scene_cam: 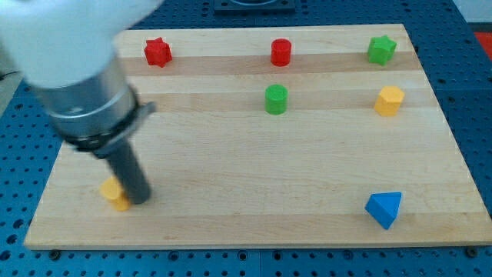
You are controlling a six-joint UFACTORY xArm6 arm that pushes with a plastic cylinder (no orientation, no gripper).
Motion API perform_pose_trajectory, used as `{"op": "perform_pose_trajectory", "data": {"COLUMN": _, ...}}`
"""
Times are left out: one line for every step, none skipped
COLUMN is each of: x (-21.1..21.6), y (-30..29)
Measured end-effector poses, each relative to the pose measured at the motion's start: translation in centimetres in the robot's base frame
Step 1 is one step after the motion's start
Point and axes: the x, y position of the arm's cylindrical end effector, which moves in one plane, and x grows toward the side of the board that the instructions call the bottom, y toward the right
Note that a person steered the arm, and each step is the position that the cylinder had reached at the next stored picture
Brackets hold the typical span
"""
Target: Push the green circle to the bottom center of board
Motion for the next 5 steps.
{"op": "perform_pose_trajectory", "data": {"x": -0.2, "y": -3.5}}
{"op": "perform_pose_trajectory", "data": {"x": -4.1, "y": -0.1}}
{"op": "perform_pose_trajectory", "data": {"x": -11.2, "y": 2.5}}
{"op": "perform_pose_trajectory", "data": {"x": -13.3, "y": 5.1}}
{"op": "perform_pose_trajectory", "data": {"x": -15.3, "y": 6.9}}
